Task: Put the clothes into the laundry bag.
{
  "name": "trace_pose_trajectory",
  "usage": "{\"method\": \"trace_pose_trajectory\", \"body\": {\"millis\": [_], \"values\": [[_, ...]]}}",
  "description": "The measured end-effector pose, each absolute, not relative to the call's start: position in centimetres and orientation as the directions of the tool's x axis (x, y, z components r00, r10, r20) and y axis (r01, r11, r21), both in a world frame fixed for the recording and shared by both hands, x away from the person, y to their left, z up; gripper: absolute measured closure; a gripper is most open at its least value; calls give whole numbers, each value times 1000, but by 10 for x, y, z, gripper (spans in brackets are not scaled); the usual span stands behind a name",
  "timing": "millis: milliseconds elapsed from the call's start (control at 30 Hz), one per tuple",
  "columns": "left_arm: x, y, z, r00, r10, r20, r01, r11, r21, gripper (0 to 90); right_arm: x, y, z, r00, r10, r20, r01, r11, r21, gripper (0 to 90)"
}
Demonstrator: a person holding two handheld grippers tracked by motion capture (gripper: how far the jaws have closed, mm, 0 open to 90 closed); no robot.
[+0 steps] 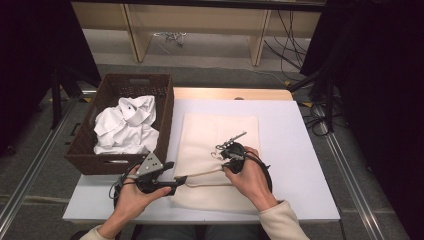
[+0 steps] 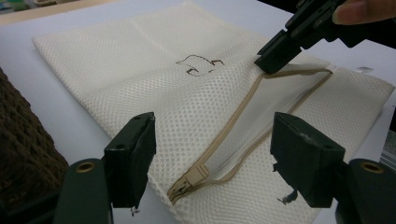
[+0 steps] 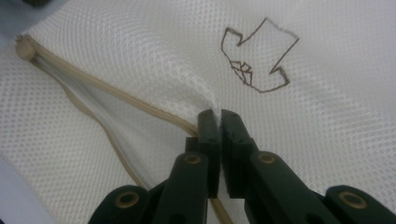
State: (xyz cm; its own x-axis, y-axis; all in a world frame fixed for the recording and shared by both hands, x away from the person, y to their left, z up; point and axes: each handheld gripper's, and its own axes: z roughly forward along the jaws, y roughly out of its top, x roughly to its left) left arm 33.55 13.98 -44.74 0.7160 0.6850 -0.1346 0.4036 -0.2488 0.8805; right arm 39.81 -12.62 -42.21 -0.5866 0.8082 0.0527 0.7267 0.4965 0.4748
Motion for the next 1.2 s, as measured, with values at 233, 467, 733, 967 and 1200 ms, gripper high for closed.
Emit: {"method": "trace_pose_trajectory", "body": {"millis": [233,467,733,967,1200], "values": [[335,141,-442,717,682,-143,397,-231,888,286,397,-130,-415,-585,810,54,696,467,545,888],[336,143,-436,721,682,-122,377,-239,895,279,398,-133,-413,-582,811,60,691,454,563,888],[351,165,-407,671,740,-57,329,-228,916,235,396,-134,-410,-585,809,61,682,450,577,888],[391,204,-374,548,836,-40,386,-210,898,160,393,-134,-406,-560,825,76,687,411,599,888],[436,233,-369,436,899,-37,473,-194,860,155,392,-135,-403,-549,832,83,690,395,606,888]]}}
